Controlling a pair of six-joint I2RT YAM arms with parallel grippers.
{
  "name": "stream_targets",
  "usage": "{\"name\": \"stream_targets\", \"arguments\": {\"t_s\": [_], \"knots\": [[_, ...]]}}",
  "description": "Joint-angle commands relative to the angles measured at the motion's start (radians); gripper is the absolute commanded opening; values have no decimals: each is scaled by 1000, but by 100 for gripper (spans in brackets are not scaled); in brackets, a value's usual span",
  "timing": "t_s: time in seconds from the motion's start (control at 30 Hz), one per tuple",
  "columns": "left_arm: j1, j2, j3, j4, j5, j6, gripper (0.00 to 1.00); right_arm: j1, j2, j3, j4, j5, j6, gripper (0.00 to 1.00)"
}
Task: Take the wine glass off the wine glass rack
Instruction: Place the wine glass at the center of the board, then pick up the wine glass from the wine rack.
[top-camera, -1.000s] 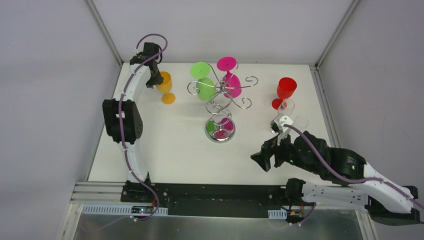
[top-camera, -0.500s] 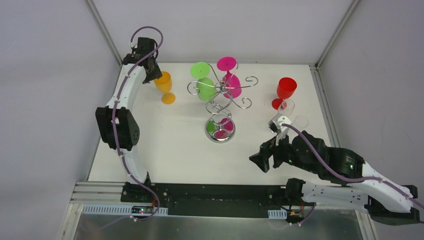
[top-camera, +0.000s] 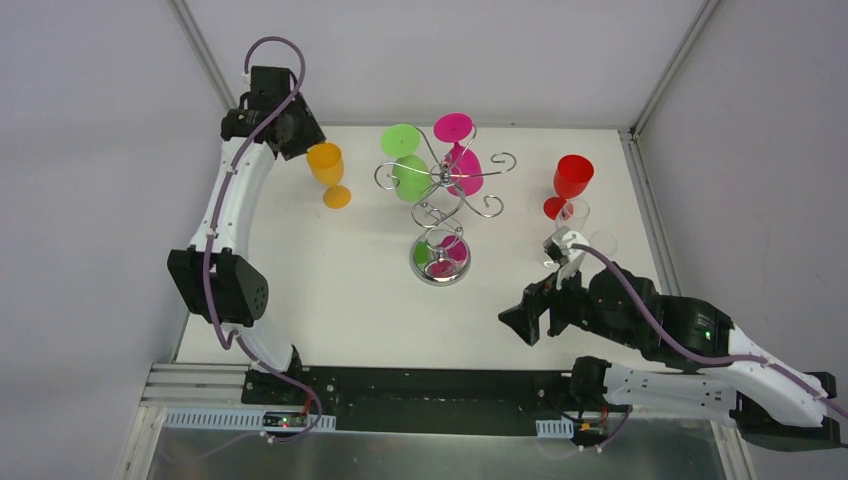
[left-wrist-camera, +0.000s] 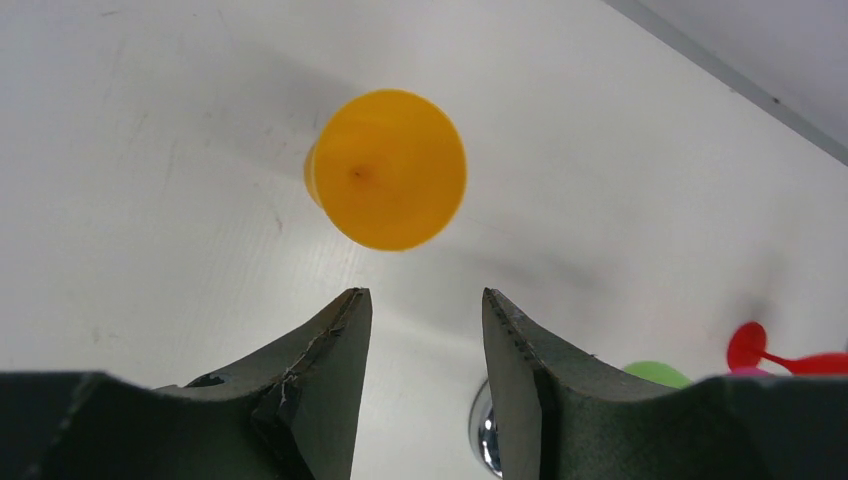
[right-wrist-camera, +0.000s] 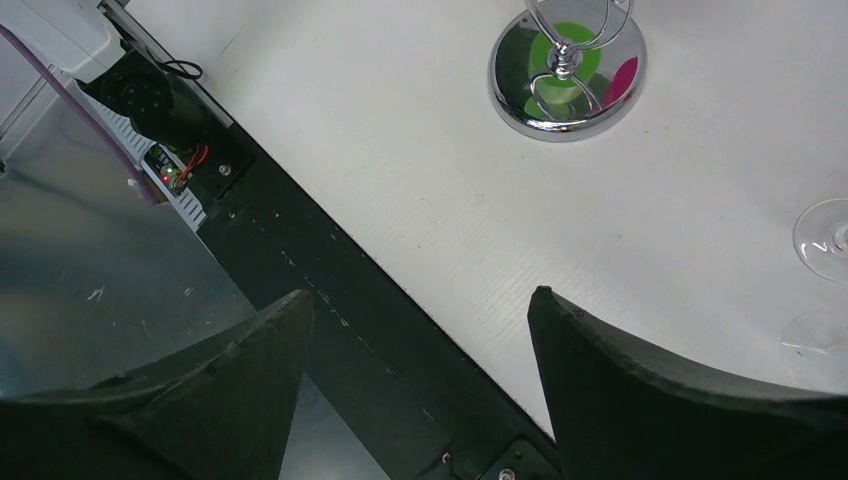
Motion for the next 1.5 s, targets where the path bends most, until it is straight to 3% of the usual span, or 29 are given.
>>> {"name": "stream_targets", "arguments": {"t_s": [0.0, 0.57, 0.9, 1.2, 1.47], "knots": [[7, -76, -19, -2, 170, -77, 46, 3, 2, 26, -5, 11, 52, 82], [7, -233, -74, 63, 524, -270, 47, 2, 28, 30, -1, -33, 134, 82], [1, -309, -270, 350, 719, -497, 49, 4, 44, 3, 47, -51, 156, 82], [-49, -298, -323, 486, 758, -597, 49, 3, 40, -3, 47, -59, 163, 83], [-94, -275, -313, 510, 748, -612, 49, 3, 12, -20, 40, -53, 172, 83]]}}
